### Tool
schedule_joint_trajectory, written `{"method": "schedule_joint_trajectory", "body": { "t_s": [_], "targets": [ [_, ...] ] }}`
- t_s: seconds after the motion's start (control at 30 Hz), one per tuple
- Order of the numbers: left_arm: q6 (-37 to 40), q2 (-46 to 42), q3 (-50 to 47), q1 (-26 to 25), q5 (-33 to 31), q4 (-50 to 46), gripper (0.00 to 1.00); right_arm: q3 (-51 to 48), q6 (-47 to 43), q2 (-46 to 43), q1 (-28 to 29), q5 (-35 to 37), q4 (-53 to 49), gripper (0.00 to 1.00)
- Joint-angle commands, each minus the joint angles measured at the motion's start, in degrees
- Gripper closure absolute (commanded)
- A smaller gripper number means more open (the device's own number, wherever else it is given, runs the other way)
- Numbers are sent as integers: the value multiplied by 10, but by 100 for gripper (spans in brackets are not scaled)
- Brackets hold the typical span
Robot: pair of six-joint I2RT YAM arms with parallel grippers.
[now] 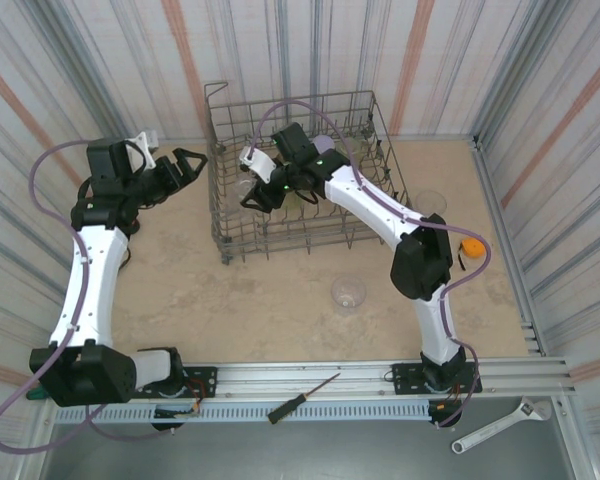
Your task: Load the cups into the dish rack
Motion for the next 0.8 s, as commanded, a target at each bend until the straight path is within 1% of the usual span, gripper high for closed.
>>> {"method": "schedule_joint_trajectory", "body": {
  "t_s": [0.0, 0.33, 0.53, 0.77],
  "targets": [
    [13, -14, -10, 7, 20, -6, 1, 25, -32, 13, 1, 8, 6, 54],
    [16, -14, -20, 13, 28, 0, 1, 18, -77, 22, 13, -3, -2, 54],
    [16, -13, -26, 16, 32, 4, 1, 15, -73, 26, 18, -27, -4, 51],
    [16, -14, -27, 17, 36, 6, 1, 13, -73, 36, 29, -29, -11, 51]
  ]
}}
